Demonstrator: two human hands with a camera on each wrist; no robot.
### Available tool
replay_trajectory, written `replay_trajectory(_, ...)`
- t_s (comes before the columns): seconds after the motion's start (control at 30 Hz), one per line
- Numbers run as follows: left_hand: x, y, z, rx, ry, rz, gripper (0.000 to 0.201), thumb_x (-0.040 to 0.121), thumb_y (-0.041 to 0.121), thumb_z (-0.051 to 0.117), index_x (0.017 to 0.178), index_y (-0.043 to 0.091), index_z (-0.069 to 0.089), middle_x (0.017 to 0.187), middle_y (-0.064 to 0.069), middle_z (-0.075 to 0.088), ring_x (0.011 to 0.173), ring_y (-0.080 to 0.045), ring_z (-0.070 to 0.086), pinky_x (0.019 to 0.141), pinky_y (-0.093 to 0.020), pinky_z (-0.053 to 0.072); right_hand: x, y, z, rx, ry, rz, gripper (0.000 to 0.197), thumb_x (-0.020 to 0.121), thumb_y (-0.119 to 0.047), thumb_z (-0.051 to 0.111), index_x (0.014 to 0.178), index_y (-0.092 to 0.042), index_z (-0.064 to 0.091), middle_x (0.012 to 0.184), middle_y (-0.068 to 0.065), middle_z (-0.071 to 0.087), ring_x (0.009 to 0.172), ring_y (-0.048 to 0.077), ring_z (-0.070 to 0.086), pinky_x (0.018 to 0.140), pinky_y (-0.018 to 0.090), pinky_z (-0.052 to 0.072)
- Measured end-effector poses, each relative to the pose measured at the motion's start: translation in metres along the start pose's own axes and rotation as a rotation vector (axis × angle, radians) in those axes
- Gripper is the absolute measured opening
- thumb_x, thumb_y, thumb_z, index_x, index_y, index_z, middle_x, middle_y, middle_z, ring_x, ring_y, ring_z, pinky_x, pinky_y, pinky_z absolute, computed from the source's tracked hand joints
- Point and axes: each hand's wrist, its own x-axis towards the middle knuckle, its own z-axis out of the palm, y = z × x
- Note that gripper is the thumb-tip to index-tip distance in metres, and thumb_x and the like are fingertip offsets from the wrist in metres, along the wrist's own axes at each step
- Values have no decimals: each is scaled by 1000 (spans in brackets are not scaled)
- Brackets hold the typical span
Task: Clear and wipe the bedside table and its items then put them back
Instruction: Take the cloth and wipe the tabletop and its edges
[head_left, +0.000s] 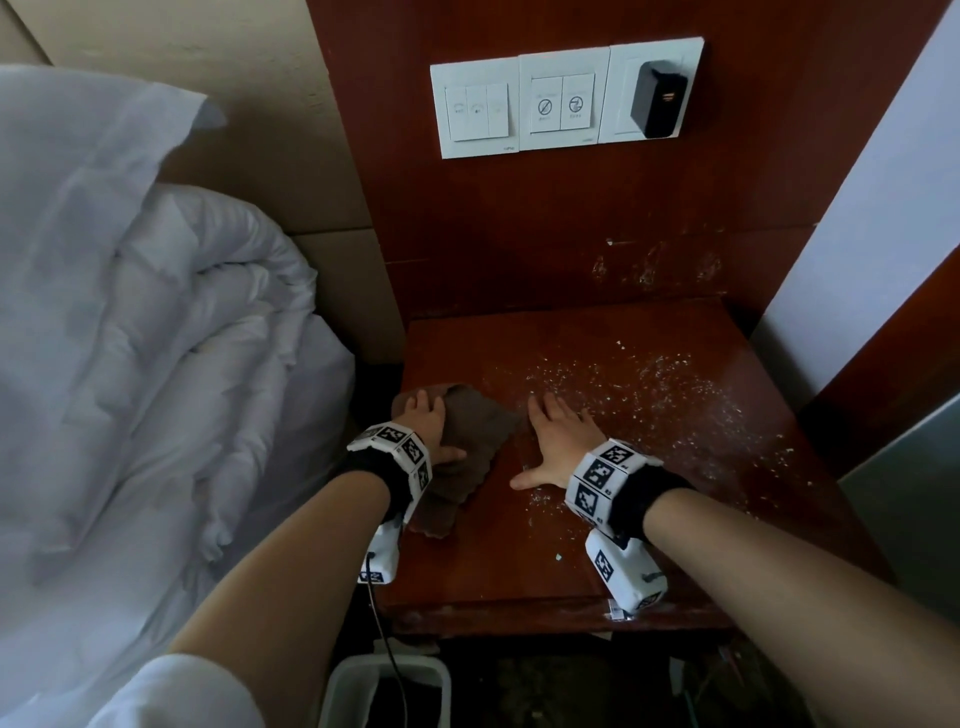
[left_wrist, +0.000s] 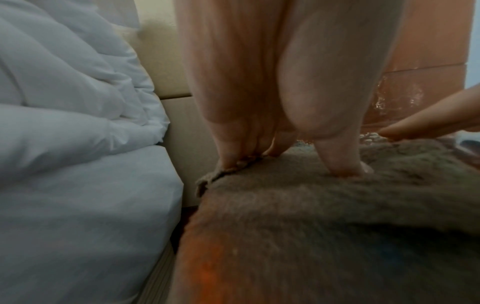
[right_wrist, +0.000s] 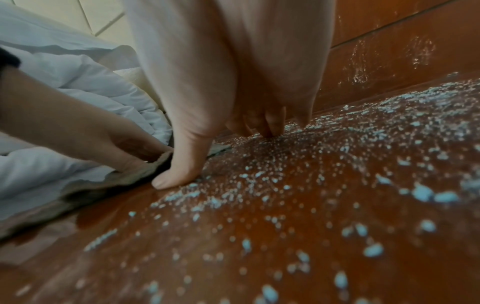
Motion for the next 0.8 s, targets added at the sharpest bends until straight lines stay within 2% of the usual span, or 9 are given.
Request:
replay_trajectory(0.17,22,-1,-15,43,62,-6,90,91,52,48,149,2,1,155,-22,0,143,-39,7,116,-45,20,1,0,-2,-28,-20,-4,119,73,-63,64,150,-8,-8,158,15,-8,147,28,-1,120,46,6)
replay_trajectory(0.5,74,-5,-48,64,113,-21,89,89,55,49,147,1,11,152,-24,15,138,-39,23,111,-44,29,2,-2,-4,-88,-9,-17,118,76,-62,62,148,-7,-12,158,16,-6,147,28,0,119,40,1)
replay_trajectory(0.8,60,-4,-39,62,114,-1,87,89,55,49,148,3,10,153,-22,12,139,-38,22,112,-44,28,2,0,-6,-60,-22,-23,118,75,-63,62,149,-8,-12,158,15,-8,147,27,0,120,41,3)
